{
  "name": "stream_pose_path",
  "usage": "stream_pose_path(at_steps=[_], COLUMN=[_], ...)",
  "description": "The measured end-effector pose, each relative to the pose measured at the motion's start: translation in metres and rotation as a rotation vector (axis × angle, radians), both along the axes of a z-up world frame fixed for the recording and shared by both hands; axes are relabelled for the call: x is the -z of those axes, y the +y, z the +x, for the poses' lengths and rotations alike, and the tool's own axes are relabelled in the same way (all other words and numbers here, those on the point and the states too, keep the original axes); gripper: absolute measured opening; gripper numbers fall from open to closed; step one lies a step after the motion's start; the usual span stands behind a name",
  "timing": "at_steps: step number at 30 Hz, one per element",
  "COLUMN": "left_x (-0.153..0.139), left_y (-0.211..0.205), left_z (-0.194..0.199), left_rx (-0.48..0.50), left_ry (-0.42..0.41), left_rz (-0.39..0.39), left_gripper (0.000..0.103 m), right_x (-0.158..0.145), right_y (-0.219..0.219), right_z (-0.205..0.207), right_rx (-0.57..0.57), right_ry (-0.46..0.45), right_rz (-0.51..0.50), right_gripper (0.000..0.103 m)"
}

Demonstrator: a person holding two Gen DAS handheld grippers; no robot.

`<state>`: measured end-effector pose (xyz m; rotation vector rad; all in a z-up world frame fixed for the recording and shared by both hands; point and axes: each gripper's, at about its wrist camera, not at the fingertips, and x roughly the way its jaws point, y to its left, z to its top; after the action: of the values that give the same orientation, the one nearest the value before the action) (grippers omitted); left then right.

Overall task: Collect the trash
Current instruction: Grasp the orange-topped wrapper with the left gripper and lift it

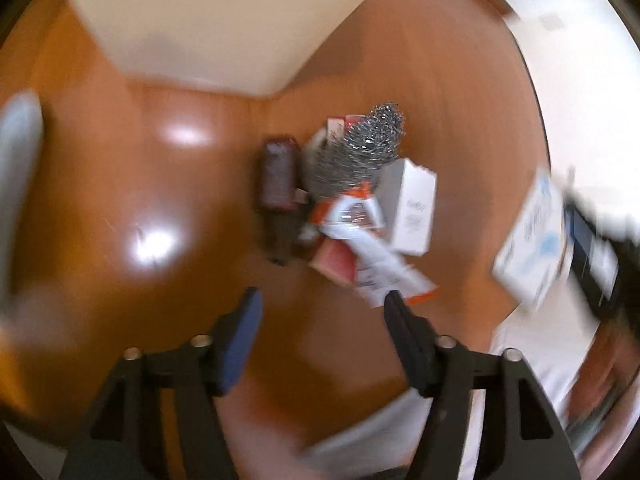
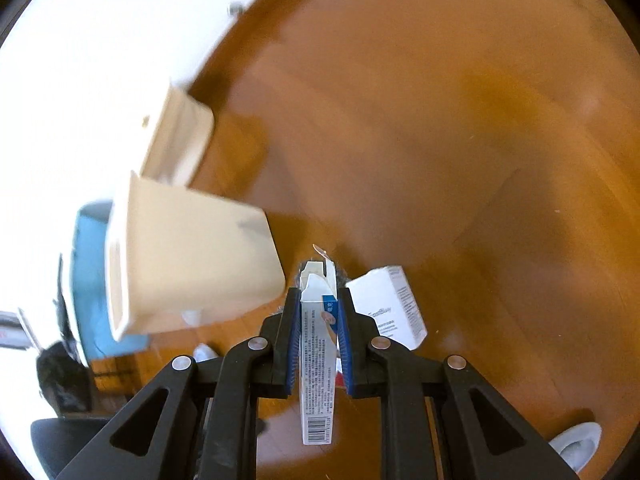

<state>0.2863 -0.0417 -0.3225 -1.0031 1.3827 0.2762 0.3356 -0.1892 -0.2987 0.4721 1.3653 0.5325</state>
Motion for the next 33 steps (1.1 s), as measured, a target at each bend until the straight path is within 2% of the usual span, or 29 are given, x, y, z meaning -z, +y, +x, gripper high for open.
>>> stream_pose_path(at_steps=[2, 4, 10, 18, 19, 20, 22, 25, 33], left_x=[0.015, 0.029, 0.063, 0.093, 0.093, 0.091, 0.082, 0.083, 0.080], left_y=[-0.014, -0.026, -0.042, -0.051, -0.052, -0.054, -0.057, -0.059, -0.066], left_z=[0.012, 0.024, 0.051, 0.062, 0.062, 0.064, 0.069, 0.069, 0.071], left_rx=[-0.090, -0.166, -0.213, -0.239, -0.240, -0.227, -0.170, -0.151, -0.022], left_ry=[0.020, 0.051, 0.126, 0.164, 0.157, 0.141, 0.100, 0.101, 0.080], left_rz=[-0.098, -0.139, -0.093, -0.077, -0.075, -0.073, -0.055, -0.075, -0.044], left_gripper=[0.063, 0.063, 0.063, 0.063, 0.058, 0.041, 0.023, 0.015, 0.007], right_x=[0.007, 0.013, 0.030, 0.044, 0.045, 0.045, 0.044, 0.042, 0.048], right_y=[-0.021, -0.038, -0.080, -0.085, -0.085, -0.085, -0.086, -0.092, -0.096], right_z=[-0.008, -0.013, -0.021, -0.019, -0.019, -0.019, -0.021, -0.023, -0.029], right_rx=[0.049, 0.076, 0.151, 0.175, 0.180, 0.186, 0.184, 0.187, 0.209], right_ry=[0.001, 0.008, -0.021, -0.114, -0.113, -0.115, -0.123, -0.136, -0.129], right_rz=[0.036, 0.049, 0.111, 0.179, 0.193, 0.209, 0.210, 0.198, 0.199], right_gripper=[0.018, 0.018, 0.018, 0.018, 0.018, 0.018, 0.018, 0.018, 0.019])
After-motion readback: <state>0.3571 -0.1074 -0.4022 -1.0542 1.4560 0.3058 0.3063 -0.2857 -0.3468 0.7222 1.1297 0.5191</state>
